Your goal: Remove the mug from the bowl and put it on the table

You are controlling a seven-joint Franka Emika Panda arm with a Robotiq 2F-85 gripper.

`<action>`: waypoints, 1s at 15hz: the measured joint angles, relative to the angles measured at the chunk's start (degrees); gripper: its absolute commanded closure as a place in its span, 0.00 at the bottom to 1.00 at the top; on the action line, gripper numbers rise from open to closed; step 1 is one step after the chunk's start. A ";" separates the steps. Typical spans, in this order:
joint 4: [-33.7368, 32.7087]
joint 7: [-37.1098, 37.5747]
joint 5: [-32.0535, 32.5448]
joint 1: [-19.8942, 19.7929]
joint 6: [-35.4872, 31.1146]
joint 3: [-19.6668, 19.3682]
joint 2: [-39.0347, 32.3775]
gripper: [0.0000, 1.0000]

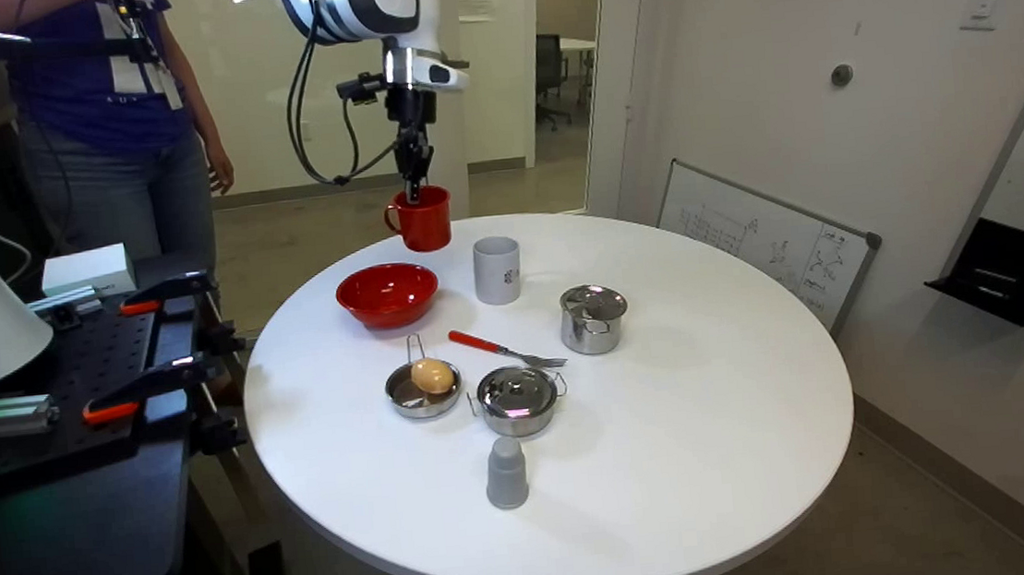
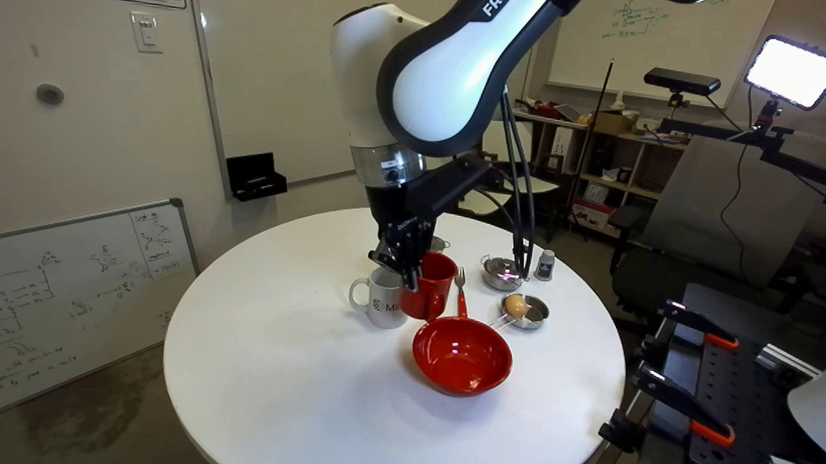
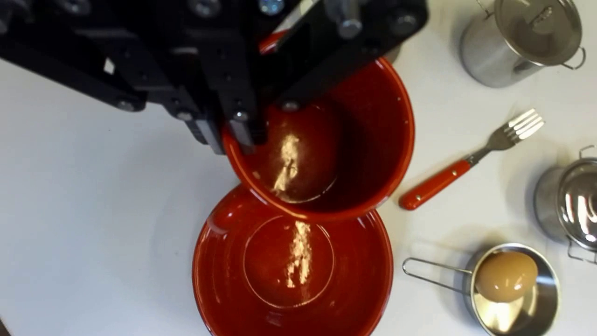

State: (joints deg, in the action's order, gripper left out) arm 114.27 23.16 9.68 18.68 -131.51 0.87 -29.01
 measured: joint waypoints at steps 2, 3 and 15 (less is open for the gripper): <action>-2.38 -2.71 -0.04 -0.17 -0.03 1.13 -1.74 0.94; -3.66 -4.14 -0.09 -0.24 -0.05 1.75 -2.83 0.94; -18.75 -16.41 -0.15 -0.13 0.09 4.65 -18.90 0.94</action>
State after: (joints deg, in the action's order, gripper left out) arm 95.52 6.75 9.53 18.54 -131.41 5.52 -47.91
